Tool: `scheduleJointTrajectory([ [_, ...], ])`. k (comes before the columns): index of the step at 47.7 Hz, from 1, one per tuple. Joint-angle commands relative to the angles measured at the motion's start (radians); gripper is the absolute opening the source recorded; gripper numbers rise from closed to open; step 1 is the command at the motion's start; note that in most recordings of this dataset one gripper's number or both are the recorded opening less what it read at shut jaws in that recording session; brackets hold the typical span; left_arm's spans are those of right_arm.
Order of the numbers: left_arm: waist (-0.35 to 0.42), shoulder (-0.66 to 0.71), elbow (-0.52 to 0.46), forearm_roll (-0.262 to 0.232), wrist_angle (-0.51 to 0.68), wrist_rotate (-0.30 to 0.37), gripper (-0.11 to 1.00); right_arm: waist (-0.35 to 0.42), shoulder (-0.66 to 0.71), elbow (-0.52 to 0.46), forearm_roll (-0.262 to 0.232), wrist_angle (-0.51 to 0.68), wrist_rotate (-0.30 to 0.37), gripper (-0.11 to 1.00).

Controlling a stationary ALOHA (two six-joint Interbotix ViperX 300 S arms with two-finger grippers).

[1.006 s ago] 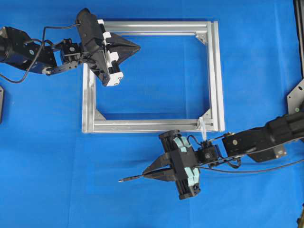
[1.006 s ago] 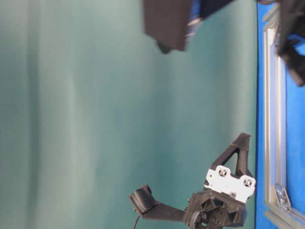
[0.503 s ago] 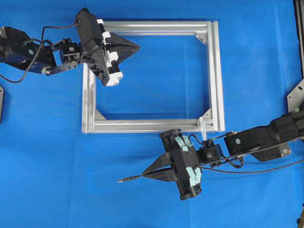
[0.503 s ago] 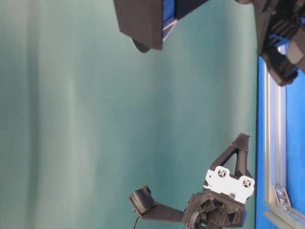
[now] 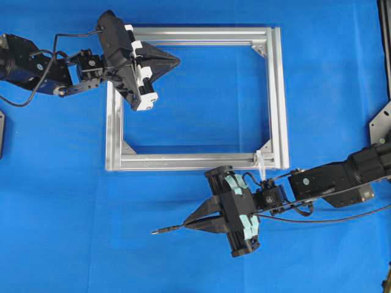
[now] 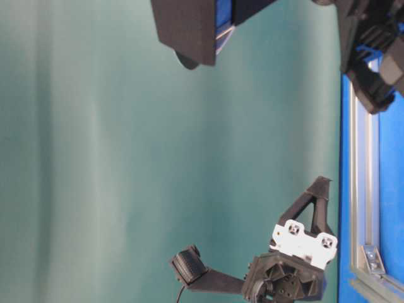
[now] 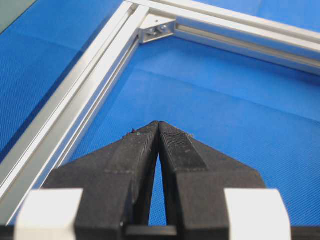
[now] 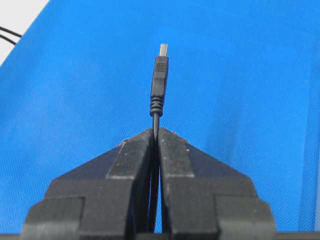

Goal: Insert the wire through the string loop located on the right side.
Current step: 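Close the right gripper on the cable just behind the USB plug, then lift the cable and carry it toward the white zip-tie loop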

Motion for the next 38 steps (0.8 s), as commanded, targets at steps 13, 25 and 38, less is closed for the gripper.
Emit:
scheduleJointTrajectory([
  [13,0.002,-0.031,-0.009,0.002,-0.006,0.002,0.02,0.003,-0.031,-0.008,0.0,-0.003,-0.002,-0.04],
  [25,0.002,-0.031,-0.009,0.003,-0.006,0.002,0.02,0.003,-0.031,-0.008,0.0,-0.003,-0.002,-0.04],
  [38,0.002,-0.032,-0.008,0.002,-0.006,0.002,0.02,0.005,-0.043,0.008,0.002,0.008,0.005,-0.04],
])
